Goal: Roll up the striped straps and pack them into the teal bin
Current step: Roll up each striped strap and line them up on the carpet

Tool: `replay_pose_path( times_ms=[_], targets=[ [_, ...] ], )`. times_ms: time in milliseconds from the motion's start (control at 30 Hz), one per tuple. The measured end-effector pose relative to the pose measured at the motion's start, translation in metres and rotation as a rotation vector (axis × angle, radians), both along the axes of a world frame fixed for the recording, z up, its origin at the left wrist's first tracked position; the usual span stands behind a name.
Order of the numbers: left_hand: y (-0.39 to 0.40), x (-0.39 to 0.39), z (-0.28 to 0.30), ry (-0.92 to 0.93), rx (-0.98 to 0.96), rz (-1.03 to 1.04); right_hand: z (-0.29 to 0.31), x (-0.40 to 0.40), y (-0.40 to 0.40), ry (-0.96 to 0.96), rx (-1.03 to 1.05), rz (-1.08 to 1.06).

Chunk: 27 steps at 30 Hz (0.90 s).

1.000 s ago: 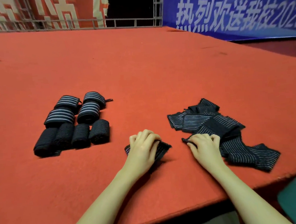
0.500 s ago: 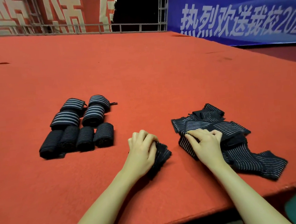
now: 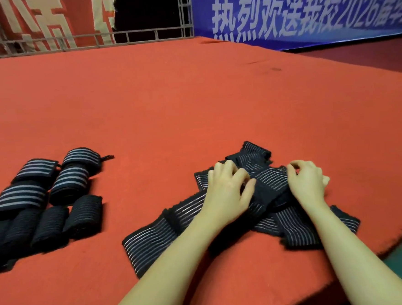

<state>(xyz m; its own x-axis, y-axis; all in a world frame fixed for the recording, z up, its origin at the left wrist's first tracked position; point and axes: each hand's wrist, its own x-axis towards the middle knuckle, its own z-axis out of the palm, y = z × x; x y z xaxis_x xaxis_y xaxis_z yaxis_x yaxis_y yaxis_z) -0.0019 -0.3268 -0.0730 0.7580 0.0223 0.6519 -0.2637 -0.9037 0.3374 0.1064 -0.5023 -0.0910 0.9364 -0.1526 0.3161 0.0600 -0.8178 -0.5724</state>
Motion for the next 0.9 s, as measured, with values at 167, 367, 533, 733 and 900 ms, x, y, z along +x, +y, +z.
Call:
replay_pose_path(
  times_ms=[167,367,533,733,900],
  targets=[
    [-0.032,0.061,-0.013,0.136,0.078,0.033,-0.03,0.025,-0.012,0.166,-0.131,-0.023],
    [-0.049,0.099,-0.038,0.363,0.216,0.026,-0.036,0.046,-0.02,0.06,0.052,-0.032],
    [-0.053,0.102,-0.055,0.294,0.253,0.081,-0.039,0.048,-0.025,-0.05,0.087,0.002],
    [-0.051,0.098,-0.057,0.266,0.254,0.092,-0.036,0.03,-0.013,-0.262,0.083,0.173],
    [-0.042,0.083,-0.048,0.264,0.066,0.063,-0.027,0.016,-0.003,-0.366,0.119,0.3]
  ],
)
